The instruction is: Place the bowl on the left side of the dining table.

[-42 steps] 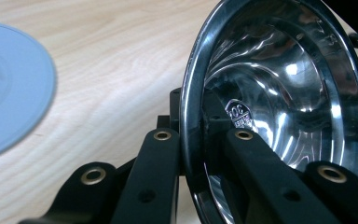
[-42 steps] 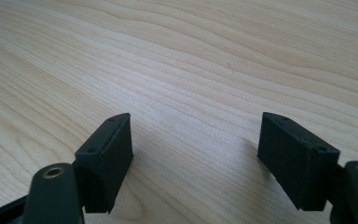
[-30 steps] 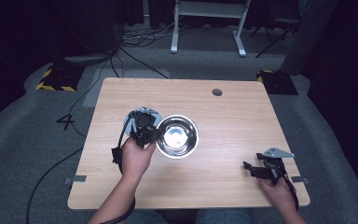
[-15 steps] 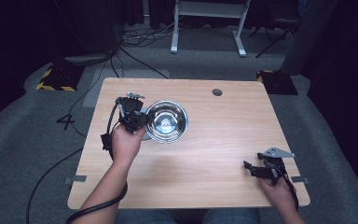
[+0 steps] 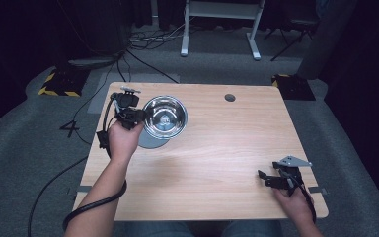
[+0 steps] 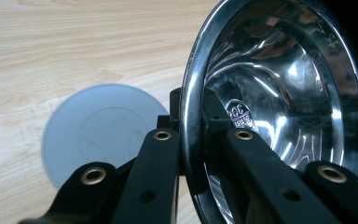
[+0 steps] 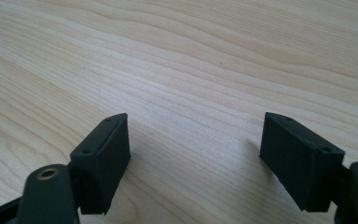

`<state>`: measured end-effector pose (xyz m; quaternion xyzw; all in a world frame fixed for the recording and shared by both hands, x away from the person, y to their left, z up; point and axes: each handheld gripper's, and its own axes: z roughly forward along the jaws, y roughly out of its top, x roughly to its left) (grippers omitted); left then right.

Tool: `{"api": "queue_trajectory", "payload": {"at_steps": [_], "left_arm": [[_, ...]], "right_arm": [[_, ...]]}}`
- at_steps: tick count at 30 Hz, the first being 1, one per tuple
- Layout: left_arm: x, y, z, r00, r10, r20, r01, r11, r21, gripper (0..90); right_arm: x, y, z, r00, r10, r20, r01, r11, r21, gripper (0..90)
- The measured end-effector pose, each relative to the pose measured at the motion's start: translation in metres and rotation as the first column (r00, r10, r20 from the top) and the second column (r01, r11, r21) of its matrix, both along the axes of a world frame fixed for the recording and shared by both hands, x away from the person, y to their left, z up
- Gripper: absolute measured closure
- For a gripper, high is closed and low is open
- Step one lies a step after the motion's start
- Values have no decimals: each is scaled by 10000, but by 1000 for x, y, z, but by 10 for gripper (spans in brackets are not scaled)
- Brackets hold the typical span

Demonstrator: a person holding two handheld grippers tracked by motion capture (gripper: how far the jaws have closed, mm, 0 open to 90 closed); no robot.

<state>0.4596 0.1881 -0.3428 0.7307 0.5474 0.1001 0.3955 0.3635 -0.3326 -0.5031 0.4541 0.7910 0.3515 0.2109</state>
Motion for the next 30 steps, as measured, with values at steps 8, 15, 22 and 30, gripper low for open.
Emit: {"api": "queue_trajectory", "payload": {"at_steps": [8, 15, 22, 30], "left_arm": [[22, 20, -7, 9985, 458, -296, -461, 9989, -96, 864], [45, 41, -30, 9879, 1100, -1093, -1204, 9883, -937, 865], [60, 50, -56, 9714, 1467, -1866, -1643, 9829, -829, 864], [70, 52, -85, 9531, 1509, -2625, -1727, 9830, -618, 864]], "right_arm": [[0, 0, 0, 10000, 10, 24, -10, 10000, -25, 239], [1, 0, 0, 10000, 11, 42, -11, 10000, -43, 238], [1, 0, 0, 10000, 8, 44, -8, 10000, -40, 239], [1, 0, 0, 10000, 18, 48, -18, 10000, -43, 238]]}}
